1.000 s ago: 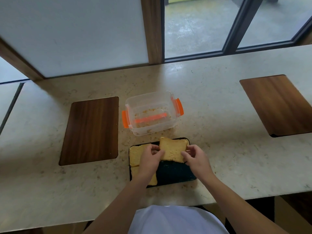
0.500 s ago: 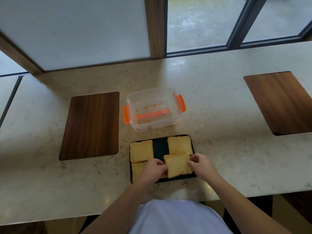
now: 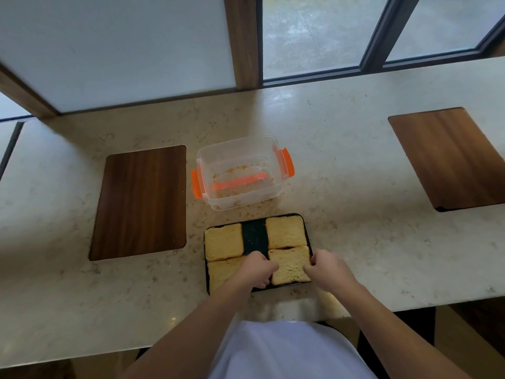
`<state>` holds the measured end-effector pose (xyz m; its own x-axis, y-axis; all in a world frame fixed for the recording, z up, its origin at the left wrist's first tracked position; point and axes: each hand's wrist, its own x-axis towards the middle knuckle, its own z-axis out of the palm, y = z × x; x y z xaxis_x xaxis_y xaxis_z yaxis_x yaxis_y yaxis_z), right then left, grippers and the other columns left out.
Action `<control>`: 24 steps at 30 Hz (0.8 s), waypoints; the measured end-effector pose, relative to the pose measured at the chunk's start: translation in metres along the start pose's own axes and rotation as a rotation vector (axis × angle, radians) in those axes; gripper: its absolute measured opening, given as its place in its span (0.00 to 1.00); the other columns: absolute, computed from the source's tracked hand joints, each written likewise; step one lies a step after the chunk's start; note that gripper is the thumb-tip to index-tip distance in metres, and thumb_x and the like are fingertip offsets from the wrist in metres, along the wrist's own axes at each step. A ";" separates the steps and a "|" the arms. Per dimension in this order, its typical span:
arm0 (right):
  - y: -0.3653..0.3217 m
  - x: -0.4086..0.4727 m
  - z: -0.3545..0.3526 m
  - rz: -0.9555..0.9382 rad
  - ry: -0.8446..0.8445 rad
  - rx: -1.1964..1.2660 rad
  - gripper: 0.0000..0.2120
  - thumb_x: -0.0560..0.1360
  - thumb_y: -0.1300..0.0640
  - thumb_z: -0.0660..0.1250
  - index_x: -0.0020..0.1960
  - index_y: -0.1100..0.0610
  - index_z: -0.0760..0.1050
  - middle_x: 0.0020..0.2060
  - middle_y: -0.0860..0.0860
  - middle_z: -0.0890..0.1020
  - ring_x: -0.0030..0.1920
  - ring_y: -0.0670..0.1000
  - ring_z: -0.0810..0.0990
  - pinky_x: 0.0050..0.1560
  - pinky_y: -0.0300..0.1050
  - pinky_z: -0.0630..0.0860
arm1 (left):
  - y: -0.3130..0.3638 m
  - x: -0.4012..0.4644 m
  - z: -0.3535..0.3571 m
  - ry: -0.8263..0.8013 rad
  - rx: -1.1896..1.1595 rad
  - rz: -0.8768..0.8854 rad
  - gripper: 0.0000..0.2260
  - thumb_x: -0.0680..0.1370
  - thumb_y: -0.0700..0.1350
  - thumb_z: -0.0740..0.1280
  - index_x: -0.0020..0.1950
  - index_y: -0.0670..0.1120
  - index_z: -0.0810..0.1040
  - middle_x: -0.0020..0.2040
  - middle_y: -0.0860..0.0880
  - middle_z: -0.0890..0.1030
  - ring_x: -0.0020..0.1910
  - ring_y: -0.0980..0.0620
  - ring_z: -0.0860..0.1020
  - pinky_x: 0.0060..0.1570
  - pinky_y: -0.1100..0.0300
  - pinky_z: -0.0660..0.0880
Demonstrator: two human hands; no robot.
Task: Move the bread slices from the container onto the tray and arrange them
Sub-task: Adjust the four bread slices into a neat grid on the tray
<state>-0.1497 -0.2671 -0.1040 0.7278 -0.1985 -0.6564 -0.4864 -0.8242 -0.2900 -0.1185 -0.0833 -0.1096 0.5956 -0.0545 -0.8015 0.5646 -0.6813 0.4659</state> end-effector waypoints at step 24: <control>-0.012 0.015 -0.005 -0.290 0.225 -0.145 0.18 0.78 0.58 0.62 0.67 0.57 0.72 0.61 0.54 0.75 0.60 0.54 0.75 0.54 0.47 0.76 | 0.018 0.000 0.006 0.213 0.500 0.377 0.14 0.76 0.46 0.66 0.61 0.45 0.74 0.58 0.46 0.73 0.50 0.48 0.76 0.48 0.54 0.78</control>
<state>-0.1307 -0.2630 -0.1075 0.9206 -0.0447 -0.3878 -0.1835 -0.9264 -0.3288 -0.1116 -0.1002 -0.1036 0.8295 -0.2453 -0.5017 -0.0076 -0.9032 0.4291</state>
